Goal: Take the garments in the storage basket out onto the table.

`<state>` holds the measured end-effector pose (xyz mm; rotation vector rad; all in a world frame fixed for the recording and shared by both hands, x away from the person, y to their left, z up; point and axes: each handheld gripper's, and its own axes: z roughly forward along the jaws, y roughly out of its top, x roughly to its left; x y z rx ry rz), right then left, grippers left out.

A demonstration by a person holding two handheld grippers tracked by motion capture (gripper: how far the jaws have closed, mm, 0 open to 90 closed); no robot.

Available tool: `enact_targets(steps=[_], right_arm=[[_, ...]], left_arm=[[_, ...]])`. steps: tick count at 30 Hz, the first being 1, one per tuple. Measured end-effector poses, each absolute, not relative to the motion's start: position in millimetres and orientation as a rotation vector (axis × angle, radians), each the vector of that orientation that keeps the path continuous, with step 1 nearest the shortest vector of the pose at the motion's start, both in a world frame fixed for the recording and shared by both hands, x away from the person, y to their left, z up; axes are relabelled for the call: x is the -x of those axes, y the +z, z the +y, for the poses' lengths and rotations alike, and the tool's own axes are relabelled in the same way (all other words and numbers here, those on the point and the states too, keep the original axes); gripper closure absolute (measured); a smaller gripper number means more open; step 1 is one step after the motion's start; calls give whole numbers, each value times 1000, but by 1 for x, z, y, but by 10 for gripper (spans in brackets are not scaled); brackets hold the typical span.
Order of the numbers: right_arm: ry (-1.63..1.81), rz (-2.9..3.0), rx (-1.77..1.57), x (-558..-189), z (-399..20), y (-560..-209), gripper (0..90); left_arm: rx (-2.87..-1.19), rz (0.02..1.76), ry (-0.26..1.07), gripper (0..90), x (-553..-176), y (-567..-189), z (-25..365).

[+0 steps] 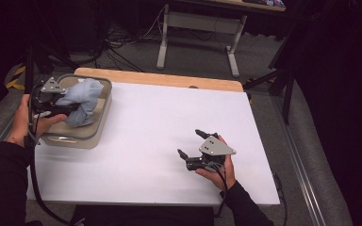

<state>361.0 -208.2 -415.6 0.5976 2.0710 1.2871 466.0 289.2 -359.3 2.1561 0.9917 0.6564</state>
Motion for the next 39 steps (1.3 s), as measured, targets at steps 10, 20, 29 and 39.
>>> enact_targets(steps=[10, 20, 29, 39], right_arm=[[1287, 2059, -597, -361, -210, -414, 112], [1287, 2056, -600, -361, -211, -414, 112], [1286, 2052, -600, -361, -211, -413, 112], [1289, 2048, -603, -361, -212, -413, 112]], left_arm=[[-2081, 942, 717, 504, -453, -338, 284], [-2032, 861, 729, 504, -442, -326, 266], [-2029, 785, 740, 503, -433, -319, 246], [-2009, 721, 741, 503, -428, -315, 227]])
